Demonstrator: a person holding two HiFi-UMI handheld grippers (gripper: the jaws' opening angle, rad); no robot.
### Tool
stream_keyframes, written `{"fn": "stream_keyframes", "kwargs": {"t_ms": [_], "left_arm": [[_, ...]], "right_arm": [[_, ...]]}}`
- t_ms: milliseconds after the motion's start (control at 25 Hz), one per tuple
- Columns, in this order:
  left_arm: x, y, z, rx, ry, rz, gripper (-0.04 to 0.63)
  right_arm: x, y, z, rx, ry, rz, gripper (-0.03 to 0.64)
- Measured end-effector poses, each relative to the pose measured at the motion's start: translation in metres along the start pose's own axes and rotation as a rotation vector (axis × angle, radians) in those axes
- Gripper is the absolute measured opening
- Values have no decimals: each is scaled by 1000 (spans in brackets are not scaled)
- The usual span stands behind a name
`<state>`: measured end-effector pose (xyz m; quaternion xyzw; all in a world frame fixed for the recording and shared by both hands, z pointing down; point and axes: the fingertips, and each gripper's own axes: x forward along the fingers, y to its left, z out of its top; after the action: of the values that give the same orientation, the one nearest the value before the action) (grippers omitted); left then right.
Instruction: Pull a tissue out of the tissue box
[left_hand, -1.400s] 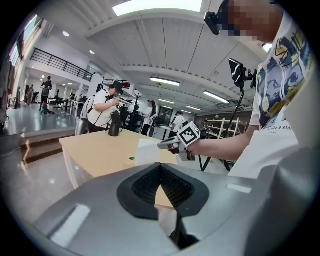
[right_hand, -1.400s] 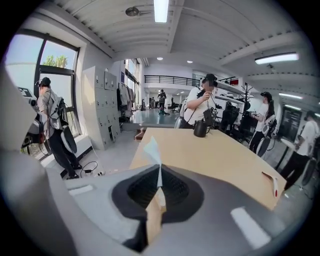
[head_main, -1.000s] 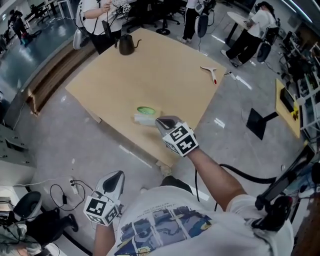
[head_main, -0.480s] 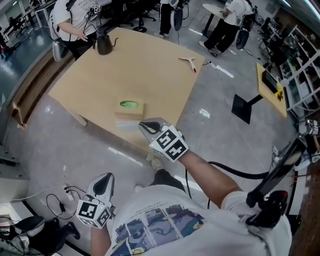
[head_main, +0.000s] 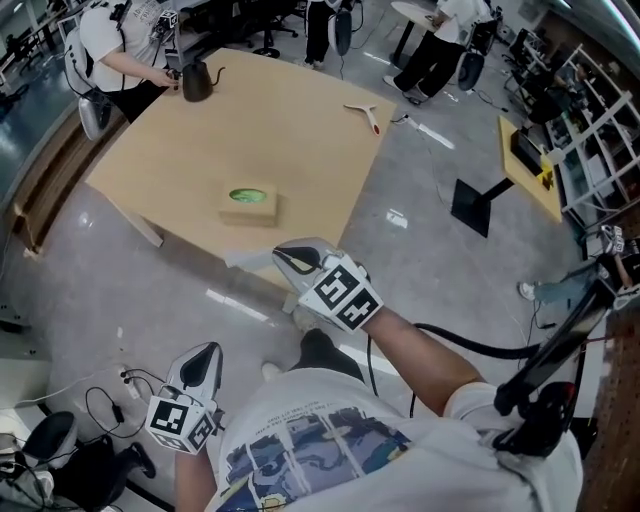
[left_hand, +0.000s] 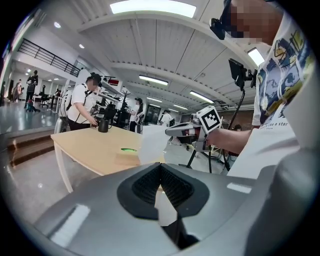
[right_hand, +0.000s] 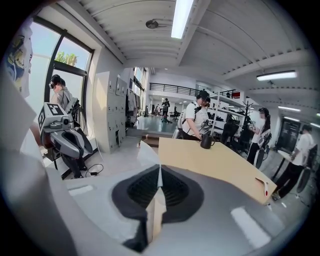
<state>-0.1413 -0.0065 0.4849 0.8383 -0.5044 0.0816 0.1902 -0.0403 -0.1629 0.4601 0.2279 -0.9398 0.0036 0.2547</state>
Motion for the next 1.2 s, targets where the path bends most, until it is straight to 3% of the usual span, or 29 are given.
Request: {"fn": "stream_keyframes", "kwargs": {"t_ms": [1200], "left_arm": [[-19,-15,-9,10,-4,-25,3]], "right_arm": [[-67,57,44,-84,-60,55,3]]}}
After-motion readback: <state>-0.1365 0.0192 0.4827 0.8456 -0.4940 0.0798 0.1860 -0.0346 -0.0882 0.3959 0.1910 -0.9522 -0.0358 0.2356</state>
